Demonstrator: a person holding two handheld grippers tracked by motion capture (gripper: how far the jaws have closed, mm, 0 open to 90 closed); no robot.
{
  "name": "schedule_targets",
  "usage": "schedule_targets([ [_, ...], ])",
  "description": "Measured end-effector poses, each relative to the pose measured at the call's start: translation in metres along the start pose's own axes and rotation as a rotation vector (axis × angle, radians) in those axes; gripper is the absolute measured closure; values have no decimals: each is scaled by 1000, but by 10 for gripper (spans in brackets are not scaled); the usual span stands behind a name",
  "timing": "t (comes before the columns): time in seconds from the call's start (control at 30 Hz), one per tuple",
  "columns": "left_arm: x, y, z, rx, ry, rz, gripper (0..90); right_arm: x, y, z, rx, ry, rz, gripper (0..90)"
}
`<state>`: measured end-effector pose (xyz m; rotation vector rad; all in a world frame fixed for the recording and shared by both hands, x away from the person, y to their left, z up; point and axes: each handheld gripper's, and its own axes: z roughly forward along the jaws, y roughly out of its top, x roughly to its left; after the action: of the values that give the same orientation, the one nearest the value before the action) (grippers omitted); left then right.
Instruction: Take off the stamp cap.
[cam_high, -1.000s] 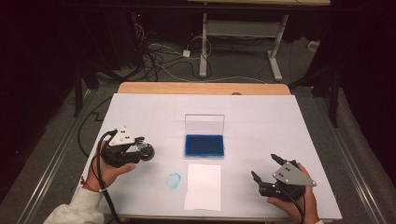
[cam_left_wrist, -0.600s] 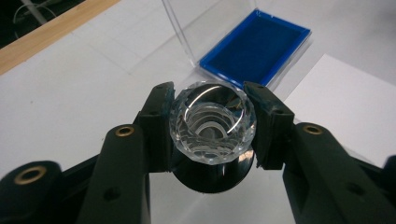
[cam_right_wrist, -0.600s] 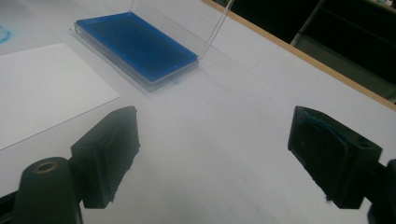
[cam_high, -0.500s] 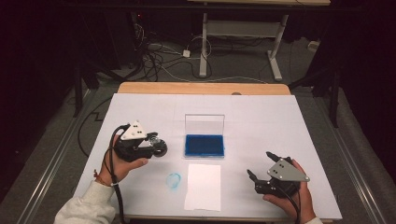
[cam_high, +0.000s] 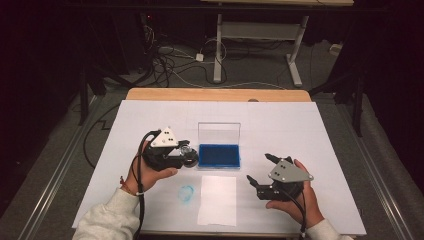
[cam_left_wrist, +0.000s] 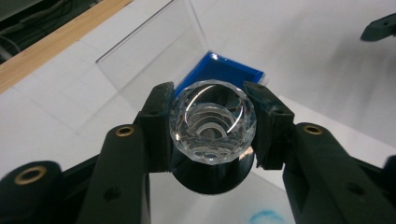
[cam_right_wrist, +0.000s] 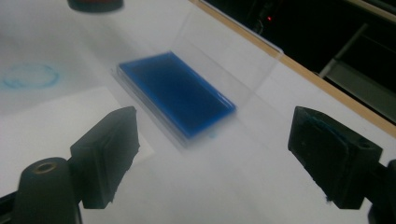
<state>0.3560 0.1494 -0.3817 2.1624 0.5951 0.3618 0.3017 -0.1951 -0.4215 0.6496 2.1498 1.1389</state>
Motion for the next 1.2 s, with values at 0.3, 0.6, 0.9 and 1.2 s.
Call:
schedule_targets([
  [0.3, -9, 11, 14, -16, -49, 7, 547, 16, 25, 35, 0, 122, -39, 201],
  [0.6, -22, 22, 31, -28, -88, 17, 547, 34, 33, 77, 19, 237, 2, 208],
  [0.9, -26, 24, 37, -50, -105, -1, 547, 39, 35, 93, 11, 229, 55, 270],
  [1.2, -26, 22, 37, -60, -108, -17, 547, 39, 33, 93, 1, 233, 45, 375],
])
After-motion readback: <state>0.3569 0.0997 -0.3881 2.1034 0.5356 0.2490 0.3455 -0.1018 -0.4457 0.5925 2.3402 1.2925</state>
